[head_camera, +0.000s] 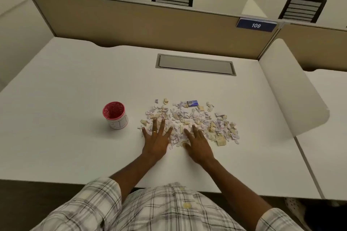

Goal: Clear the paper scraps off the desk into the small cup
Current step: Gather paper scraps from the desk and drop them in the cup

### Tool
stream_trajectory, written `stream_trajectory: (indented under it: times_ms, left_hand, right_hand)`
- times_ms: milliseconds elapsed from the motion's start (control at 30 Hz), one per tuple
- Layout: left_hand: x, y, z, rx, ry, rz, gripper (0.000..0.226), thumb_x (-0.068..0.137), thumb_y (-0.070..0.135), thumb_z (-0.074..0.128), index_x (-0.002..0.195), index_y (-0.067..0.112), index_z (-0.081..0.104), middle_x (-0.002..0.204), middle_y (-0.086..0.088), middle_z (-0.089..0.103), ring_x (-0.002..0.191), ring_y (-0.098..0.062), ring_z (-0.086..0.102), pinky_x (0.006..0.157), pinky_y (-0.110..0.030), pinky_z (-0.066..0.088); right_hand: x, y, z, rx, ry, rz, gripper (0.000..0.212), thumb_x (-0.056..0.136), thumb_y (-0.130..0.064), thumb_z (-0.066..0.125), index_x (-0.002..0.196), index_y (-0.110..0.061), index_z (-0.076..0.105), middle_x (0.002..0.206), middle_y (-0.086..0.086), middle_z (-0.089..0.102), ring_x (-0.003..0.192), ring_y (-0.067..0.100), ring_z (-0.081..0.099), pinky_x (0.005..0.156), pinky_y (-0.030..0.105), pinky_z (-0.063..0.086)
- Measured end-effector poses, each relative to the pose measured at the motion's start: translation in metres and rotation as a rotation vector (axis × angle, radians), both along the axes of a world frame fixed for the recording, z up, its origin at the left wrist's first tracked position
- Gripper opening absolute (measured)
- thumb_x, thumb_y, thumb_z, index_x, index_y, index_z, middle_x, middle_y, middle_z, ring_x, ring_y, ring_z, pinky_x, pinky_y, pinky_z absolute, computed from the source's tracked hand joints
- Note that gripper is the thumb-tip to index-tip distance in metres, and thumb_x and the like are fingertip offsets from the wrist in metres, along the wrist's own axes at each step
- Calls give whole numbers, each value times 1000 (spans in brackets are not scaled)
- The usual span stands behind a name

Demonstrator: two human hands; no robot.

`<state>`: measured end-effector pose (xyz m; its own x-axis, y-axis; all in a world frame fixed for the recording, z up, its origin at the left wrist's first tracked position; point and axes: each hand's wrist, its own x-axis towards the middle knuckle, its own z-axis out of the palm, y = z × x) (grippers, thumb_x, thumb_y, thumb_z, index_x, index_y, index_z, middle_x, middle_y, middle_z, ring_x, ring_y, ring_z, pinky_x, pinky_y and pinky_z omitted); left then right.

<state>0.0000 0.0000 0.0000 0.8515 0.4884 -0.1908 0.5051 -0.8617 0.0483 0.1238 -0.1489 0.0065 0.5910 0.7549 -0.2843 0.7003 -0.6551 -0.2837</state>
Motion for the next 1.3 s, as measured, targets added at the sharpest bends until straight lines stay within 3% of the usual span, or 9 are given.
stream_trajectory:
  times_ms: [100, 233, 333, 433, 700, 900, 1067, 1200, 1300]
  left_hand:
    - [-1, 2, -1, -34, 48, 1, 64, 105, 35, 34, 156, 34, -4, 164, -11, -14, 151, -39, -13, 115, -67, 16]
    - [-5, 4, -3, -76, -38, -58, 64, 104, 17, 39, 158, 30, 8, 166, -8, 3, 154, -29, 4, 120, -44, 23]
    - [-7, 13, -4, -181, -151, -50, 53, 105, 23, 38, 156, 27, 23, 164, -2, 17, 151, -18, 20, 117, -28, 26]
    - [-9, 21, -3, -275, -242, -32, 45, 106, 27, 34, 151, 22, 34, 156, 2, 33, 142, -10, 34, 110, -16, 29]
    - [-4, 43, 0, -350, -280, -171, 33, 90, 15, 61, 122, 16, 63, 123, -1, 58, 114, -18, 54, 85, -23, 48]
    - [-1, 44, 14, -409, -365, -89, 30, 89, -3, 46, 108, 16, 60, 115, -1, 58, 105, -23, 58, 77, -36, 49]
    - [-1, 43, 23, -393, -357, -68, 37, 85, 6, 52, 121, 18, 54, 127, 1, 55, 113, -21, 54, 82, -37, 52]
    - [-6, 37, 24, -231, -360, -60, 50, 84, 24, 58, 134, 20, 52, 140, 1, 51, 131, -21, 47, 98, -39, 49]
    - [-13, 32, 17, -151, -260, 42, 62, 89, 52, 53, 145, 31, 39, 156, 1, 31, 148, -24, 23, 112, -49, 33]
  right_hand:
    - [-8, 3, 0, 24, -59, 19, 54, 108, -36, 41, 159, -29, 26, 170, 8, 14, 157, 32, 14, 121, 46, 33]
    - [-12, 1, 3, 101, -106, 28, 44, 102, -15, 54, 146, -19, 50, 157, 12, 40, 141, 32, 43, 95, 46, 56]
    - [-5, 1, 10, 136, -115, 50, 34, 93, -9, 61, 127, -15, 62, 141, 9, 52, 119, 30, 57, 81, 43, 59]
    - [0, 6, 17, 206, -106, 11, 28, 93, -4, 62, 119, -9, 69, 134, 9, 60, 109, 29, 65, 83, 38, 59]
    - [6, 7, 26, 337, -118, -111, 24, 94, 4, 60, 114, -6, 70, 121, 10, 68, 102, 29, 68, 81, 37, 58]
    - [13, 0, 23, 253, 20, -161, 72, 85, -28, 80, 147, -20, 43, 157, 9, 38, 132, 32, 53, 100, 41, 52]
    - [-4, 20, 12, 192, 104, -235, 95, 86, -57, 71, 160, -20, 24, 167, 16, 18, 152, 37, 26, 119, 51, 36]
    - [-26, 42, 0, 163, 52, -162, 68, 96, -37, 66, 154, -16, 37, 163, 17, 28, 151, 34, 26, 118, 46, 36]
    - [-25, 42, -1, 215, -70, -39, 31, 100, -13, 56, 130, -13, 62, 141, 10, 54, 131, 29, 50, 94, 42, 55]
